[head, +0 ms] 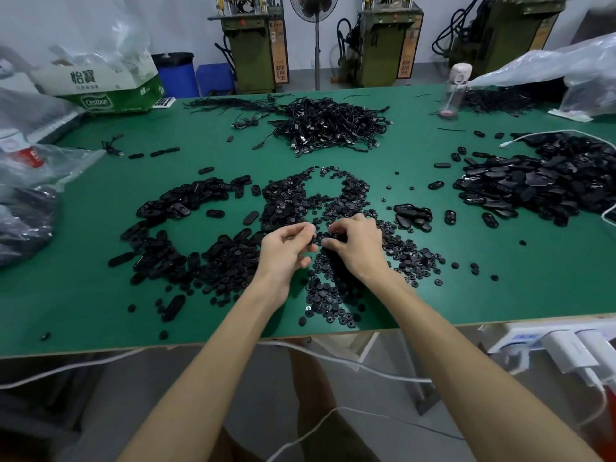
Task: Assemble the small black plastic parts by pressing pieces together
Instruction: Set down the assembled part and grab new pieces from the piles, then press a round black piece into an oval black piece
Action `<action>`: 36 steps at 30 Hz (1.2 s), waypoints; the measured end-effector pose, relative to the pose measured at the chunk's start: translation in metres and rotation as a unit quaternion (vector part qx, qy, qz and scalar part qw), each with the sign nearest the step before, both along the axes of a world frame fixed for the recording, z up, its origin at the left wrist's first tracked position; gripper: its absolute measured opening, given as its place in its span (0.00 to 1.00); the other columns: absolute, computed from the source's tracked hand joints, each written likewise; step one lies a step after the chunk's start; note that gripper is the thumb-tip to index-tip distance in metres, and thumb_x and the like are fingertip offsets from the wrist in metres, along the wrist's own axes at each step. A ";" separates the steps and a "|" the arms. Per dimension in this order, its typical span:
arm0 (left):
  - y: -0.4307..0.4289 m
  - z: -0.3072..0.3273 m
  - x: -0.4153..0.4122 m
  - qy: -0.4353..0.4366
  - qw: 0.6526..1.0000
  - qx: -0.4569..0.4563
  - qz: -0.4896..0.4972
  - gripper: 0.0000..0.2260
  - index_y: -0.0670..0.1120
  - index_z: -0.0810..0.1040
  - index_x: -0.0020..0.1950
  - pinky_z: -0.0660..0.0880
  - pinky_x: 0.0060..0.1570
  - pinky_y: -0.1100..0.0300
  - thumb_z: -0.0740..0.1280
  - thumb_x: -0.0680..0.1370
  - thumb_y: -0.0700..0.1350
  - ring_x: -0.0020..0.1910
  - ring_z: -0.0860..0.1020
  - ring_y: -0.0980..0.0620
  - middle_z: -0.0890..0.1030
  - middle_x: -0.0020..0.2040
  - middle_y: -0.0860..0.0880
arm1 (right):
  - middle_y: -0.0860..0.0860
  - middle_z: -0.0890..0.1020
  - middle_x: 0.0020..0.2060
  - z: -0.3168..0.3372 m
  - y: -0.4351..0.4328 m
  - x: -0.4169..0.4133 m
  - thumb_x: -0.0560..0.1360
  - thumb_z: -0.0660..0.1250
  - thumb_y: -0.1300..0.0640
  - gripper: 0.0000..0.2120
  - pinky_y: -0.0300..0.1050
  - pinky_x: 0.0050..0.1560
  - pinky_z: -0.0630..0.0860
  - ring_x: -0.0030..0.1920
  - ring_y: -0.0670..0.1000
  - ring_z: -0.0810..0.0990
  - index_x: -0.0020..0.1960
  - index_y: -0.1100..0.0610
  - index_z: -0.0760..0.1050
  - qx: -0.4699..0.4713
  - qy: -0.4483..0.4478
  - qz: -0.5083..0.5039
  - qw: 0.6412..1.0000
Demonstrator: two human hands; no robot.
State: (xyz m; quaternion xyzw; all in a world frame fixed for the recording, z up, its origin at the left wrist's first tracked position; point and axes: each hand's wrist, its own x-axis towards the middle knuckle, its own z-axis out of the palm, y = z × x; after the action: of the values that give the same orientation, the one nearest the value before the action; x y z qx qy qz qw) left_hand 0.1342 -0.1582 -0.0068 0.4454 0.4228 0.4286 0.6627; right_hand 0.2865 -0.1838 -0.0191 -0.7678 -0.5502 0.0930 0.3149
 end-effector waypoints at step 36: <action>0.006 -0.018 0.014 0.098 0.985 0.142 0.005 0.14 0.41 0.73 0.70 0.73 0.30 0.64 0.57 0.85 0.34 0.39 0.83 0.55 0.82 0.54 0.44 | 0.49 0.85 0.41 -0.007 -0.002 0.011 0.81 0.70 0.56 0.05 0.43 0.49 0.78 0.44 0.49 0.83 0.50 0.57 0.83 0.169 0.270 -0.004 0.948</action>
State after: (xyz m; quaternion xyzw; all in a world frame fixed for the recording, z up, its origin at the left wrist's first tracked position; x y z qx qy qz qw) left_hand 0.1486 -0.1519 -0.0246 0.5726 0.4232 0.4415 0.5460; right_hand 0.2973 -0.1862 -0.0261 -0.6518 -0.4494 0.2008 0.5770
